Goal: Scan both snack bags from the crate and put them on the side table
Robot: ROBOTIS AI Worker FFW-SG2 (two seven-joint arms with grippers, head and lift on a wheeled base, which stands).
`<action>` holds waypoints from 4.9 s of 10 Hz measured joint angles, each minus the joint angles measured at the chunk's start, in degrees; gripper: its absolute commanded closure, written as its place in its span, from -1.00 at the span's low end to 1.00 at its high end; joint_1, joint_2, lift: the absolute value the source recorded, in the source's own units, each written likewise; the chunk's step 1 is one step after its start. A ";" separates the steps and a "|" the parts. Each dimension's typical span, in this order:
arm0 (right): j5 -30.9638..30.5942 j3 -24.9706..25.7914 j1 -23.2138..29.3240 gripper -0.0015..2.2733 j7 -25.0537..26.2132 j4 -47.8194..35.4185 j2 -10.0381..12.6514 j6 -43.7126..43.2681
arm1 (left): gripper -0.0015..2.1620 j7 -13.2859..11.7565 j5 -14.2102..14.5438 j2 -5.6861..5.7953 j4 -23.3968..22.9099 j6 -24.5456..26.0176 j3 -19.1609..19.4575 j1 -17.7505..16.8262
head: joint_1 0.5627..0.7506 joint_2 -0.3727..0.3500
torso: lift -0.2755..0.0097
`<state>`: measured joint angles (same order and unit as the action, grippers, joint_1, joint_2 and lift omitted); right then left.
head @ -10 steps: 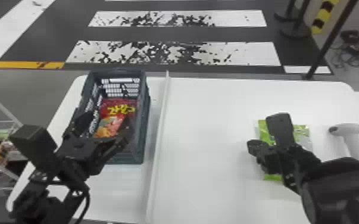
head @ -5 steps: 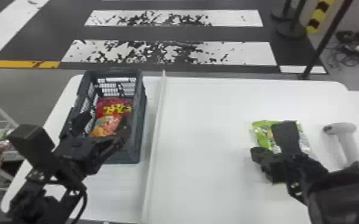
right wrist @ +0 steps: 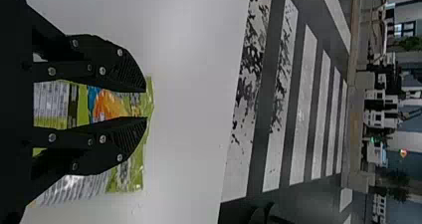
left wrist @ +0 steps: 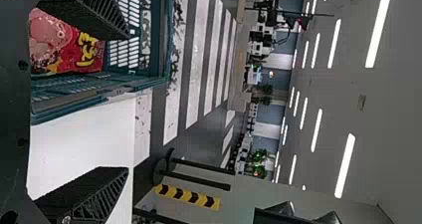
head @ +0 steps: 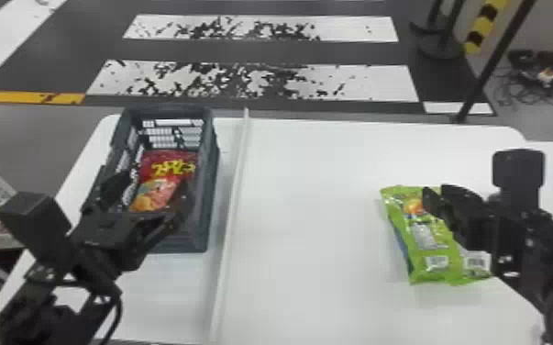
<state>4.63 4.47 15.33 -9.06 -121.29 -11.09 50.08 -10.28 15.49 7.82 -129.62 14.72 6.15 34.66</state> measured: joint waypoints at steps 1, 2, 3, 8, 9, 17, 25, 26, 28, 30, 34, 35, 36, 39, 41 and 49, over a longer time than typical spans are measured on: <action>0.53 4.97 0.07 -0.98 0.40 0.63 -0.67 1.54 | -0.95 0.00 0.05 0.18 -0.03 -0.09 0.07 0.04 | 0.41 -0.22 | 0.32; 1.38 10.32 0.29 -0.98 -0.16 2.27 -0.91 2.56 | -0.95 0.00 0.06 0.29 -0.03 -0.16 0.06 -0.03 | 0.41 -0.42 | 0.32; 2.10 14.62 0.32 -0.96 -0.99 4.66 -1.34 2.86 | -0.95 0.00 0.06 0.34 -0.03 -0.17 -0.03 -0.15 | 0.41 -0.62 | 0.32; 4.58 17.45 -6.70 -0.94 -5.68 21.36 -7.89 1.75 | -0.95 0.00 0.06 0.10 0.46 -0.22 -0.19 0.05 | 0.41 -0.86 | 0.32; 4.60 16.67 -8.27 -0.90 -6.26 23.57 -8.80 2.26 | -0.95 -0.03 0.06 0.00 0.61 -0.36 -0.18 0.12 | 0.41 -0.87 | 0.32; 2.43 10.32 -17.68 0.98 -8.35 36.03 -11.72 5.48 | -0.95 -0.09 0.06 -0.17 1.30 -0.88 -0.20 0.15 | 0.41 -0.82 | 0.32; 8.22 24.64 4.77 0.98 -9.36 -2.63 -5.16 29.44 | -0.95 0.00 0.12 -0.33 2.67 -1.05 -0.43 -0.48 | 0.41 -0.85 | 0.32; 9.10 25.73 6.73 0.98 -10.61 -6.38 -3.72 32.21 | -0.95 0.00 0.19 -0.30 2.80 -1.05 -0.44 -0.54 | 0.41 -0.80 | 0.32; 10.21 26.10 9.16 0.98 -12.40 -10.37 -1.36 34.57 | -0.95 0.00 0.41 -0.27 3.06 -1.05 -0.44 -0.56 | 0.41 -0.71 | 0.32; 10.95 25.80 10.90 0.98 -13.11 -13.19 -0.23 35.23 | -0.95 0.00 0.50 -0.26 3.13 -1.05 -0.44 -0.41 | 0.41 -0.63 | 0.32; 12.29 24.36 11.71 0.98 -14.03 -15.22 0.27 35.65 | -0.95 0.00 0.50 -0.32 3.07 -1.05 -0.44 -0.24 | 0.41 -0.52 | 0.32; 12.24 23.70 11.40 0.98 -14.05 -15.05 0.27 35.21 | -0.95 0.00 0.50 -0.34 3.06 -1.05 -0.44 -0.20 | 0.41 -0.49 | 0.32; 12.02 23.23 10.96 0.98 -14.05 -14.63 0.25 35.02 | -0.95 0.00 0.50 -0.34 3.06 -1.05 -0.44 -0.17 | 0.41 -0.48 | 0.32; 11.39 22.44 10.35 0.98 -14.04 -13.70 0.19 34.96 | -0.95 0.00 0.50 -0.35 3.06 -1.05 -0.44 -0.13 | 0.41 -0.47 | 0.32; 11.58 22.62 10.19 0.98 -13.97 -13.54 0.19 34.30 | -0.95 0.00 0.50 -0.43 3.06 -1.05 -0.44 -0.20 | 0.41 -0.47 | 0.32; 6.99 21.14 -4.72 0.98 -12.57 11.88 -9.97 19.18 | -0.95 -0.06 0.51 -0.33 3.06 -1.05 -0.44 0.05 | 0.41 -0.85 | 0.32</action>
<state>11.62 25.61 10.61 -21.63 -109.42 -21.06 69.26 -10.34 16.00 7.48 -126.56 13.67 5.71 34.71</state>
